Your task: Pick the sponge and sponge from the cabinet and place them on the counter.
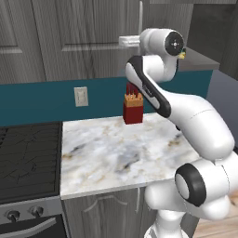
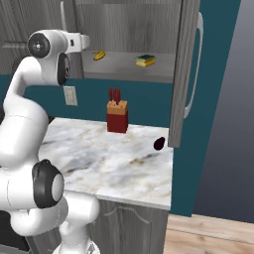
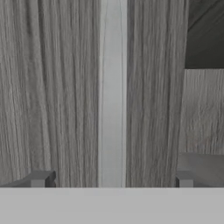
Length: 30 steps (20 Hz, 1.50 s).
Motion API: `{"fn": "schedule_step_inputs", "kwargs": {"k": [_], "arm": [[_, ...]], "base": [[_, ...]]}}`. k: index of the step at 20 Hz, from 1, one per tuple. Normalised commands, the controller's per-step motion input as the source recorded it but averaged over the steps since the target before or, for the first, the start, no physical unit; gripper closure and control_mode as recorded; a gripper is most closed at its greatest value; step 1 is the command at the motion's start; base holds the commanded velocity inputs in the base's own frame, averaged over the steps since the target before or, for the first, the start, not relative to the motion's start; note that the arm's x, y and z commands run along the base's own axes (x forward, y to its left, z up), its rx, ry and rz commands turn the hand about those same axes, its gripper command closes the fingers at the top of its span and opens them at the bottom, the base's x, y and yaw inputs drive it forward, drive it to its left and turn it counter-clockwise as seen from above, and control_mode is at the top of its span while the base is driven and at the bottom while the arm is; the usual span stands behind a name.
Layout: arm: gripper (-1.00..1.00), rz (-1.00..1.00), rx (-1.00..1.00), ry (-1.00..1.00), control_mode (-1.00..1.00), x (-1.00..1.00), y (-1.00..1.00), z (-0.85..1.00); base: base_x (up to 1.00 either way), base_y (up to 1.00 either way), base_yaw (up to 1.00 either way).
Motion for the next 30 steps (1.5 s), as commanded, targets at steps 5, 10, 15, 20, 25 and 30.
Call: {"fn": "schedule_step_inputs", "kwargs": {"k": [5, 10, 15, 20, 25, 30], "arm": [[1.0, 0.0, 0.0, 0.12, -1.0, 0.45, 0.37, -0.23], [1.0, 0.0, 0.0, 0.06, -1.0, 0.13, 0.51, -0.28], [1.0, -0.01, 0.0, 0.01, -1.0, -0.01, 0.61, -0.32], [1.0, -0.02, 0.0, 0.0, -1.0, -0.17, 0.8, -0.36], [1.0, -0.04, 0.0, 0.0, -1.0, -0.3, 0.97, -0.38], [1.0, -0.07, -0.01, 0.01, -1.0, -0.21, 1.0, -0.43]], "base": [[0.0, 0.0, 0.0], [0.0, 0.0, 0.0], [0.0, 0.0, 0.0], [0.0, 0.0, 0.0], [0.0, 0.0, 0.0], [0.0, 0.0, 0.0]]}}
